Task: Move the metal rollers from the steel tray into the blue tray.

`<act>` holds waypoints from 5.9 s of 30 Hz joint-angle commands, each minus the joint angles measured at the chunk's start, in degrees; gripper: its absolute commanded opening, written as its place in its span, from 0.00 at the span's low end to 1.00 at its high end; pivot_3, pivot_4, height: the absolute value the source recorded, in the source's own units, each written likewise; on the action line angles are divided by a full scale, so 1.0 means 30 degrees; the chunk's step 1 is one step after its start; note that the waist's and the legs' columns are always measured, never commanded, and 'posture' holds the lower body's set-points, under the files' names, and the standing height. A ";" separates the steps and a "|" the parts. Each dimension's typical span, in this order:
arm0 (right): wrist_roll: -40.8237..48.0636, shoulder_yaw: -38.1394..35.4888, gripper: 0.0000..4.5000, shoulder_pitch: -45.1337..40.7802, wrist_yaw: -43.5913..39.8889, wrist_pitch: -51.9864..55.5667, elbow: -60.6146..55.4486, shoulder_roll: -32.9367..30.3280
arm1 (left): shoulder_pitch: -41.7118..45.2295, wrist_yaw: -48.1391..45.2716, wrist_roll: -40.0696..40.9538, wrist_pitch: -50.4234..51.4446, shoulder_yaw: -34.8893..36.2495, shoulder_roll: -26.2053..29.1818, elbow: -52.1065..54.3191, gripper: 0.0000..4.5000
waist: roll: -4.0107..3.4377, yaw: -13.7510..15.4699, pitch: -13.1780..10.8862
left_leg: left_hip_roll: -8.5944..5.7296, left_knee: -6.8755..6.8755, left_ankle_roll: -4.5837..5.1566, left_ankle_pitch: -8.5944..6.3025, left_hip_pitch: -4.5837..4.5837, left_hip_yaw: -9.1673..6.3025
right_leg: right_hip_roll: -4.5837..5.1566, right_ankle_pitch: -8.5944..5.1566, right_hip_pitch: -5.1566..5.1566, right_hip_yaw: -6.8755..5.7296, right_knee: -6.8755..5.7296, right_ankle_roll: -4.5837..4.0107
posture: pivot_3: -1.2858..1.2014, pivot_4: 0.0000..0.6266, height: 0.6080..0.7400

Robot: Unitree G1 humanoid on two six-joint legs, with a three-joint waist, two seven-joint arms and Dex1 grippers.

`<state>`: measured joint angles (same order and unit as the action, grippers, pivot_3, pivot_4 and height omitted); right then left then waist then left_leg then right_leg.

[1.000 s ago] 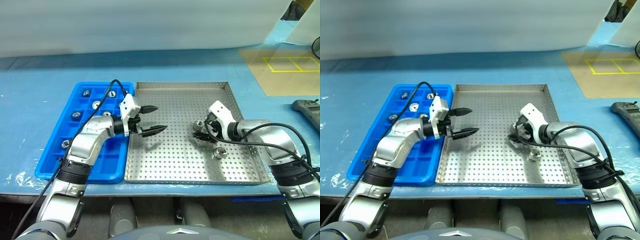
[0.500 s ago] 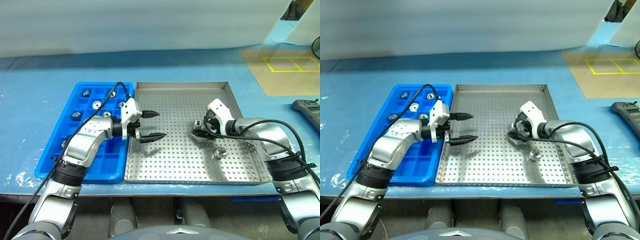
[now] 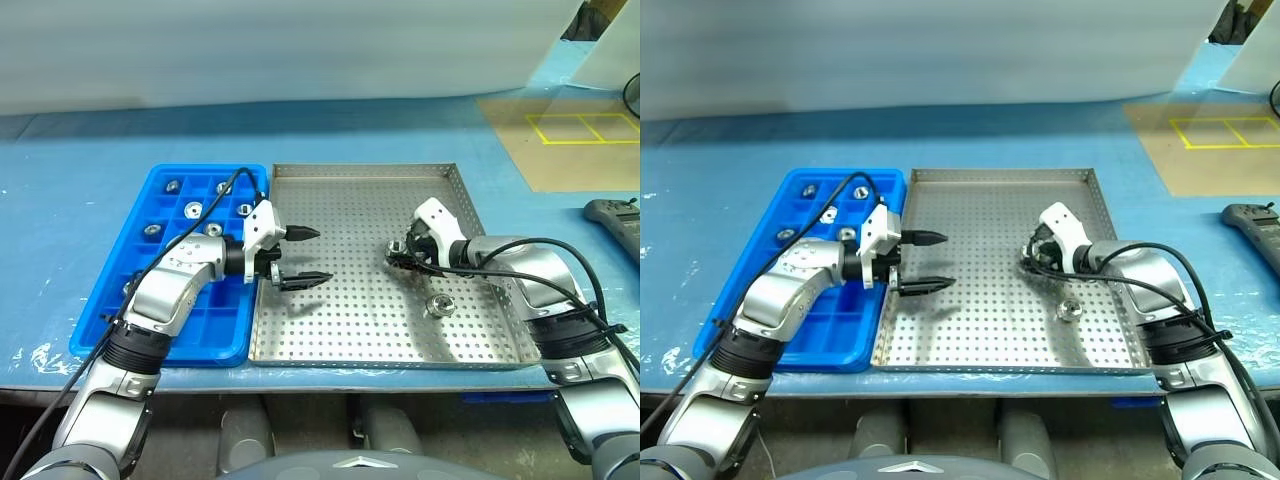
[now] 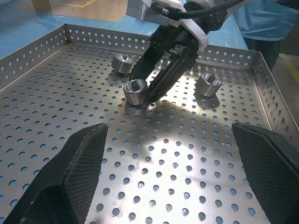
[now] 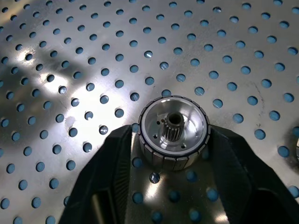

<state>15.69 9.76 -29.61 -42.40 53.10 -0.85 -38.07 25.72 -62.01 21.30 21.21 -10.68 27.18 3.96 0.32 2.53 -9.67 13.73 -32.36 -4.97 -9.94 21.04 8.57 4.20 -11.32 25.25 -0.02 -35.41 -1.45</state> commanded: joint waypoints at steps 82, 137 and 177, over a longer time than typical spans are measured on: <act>-0.4530 0.6481 0.35 -1.0650 -0.9927 -1.0278 0.8783 1.1584 | -2.1121 0.7604 0.3382 0.0017 1.3372 0.0898 1.5759 1.00 | -0.0012 0.4059 -0.0015 | 0.0081 0.0019 0.0051 -0.0038 0.0317 -0.0072 | 0.0000 -0.0036 0.0335 -0.0129 -0.0062 -0.0038 | 0.77 0.24 1.00; -0.4995 0.2240 0.83 -1.0961 -0.7817 -1.0116 1.2040 0.9328 | -1.3690 0.8413 0.3284 0.1738 0.8131 0.2889 1.2657 1.00 | -0.0032 0.5562 -0.0015 | 0.0095 -0.0022 0.0015 -0.0020 0.0218 -0.0067 | -0.0099 -0.0029 0.0313 -0.0004 -0.0149 -0.0036 | 0.68 0.24 1.00; -0.3093 -0.3347 0.83 -0.4695 -0.0693 -0.0766 0.6443 -0.0755 | -0.1332 0.1869 0.0161 -0.1646 0.0833 0.0363 0.0966 1.00 | -0.0029 0.0870 -0.0001 | 0.0049 -0.0267 -0.0086 0.0089 0.0141 -0.0034 | -0.0065 0.0010 0.0280 0.0064 -0.0451 -0.0092 | 0.49 0.24 1.00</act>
<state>6.15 1.36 -43.78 -45.09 51.01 18.21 -39.05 20.83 -55.81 21.93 17.48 -8.06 28.41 6.76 0.23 5.14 -9.68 13.88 -33.16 -5.22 -9.68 21.46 8.47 4.00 -11.28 26.08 0.18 -36.76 -1.73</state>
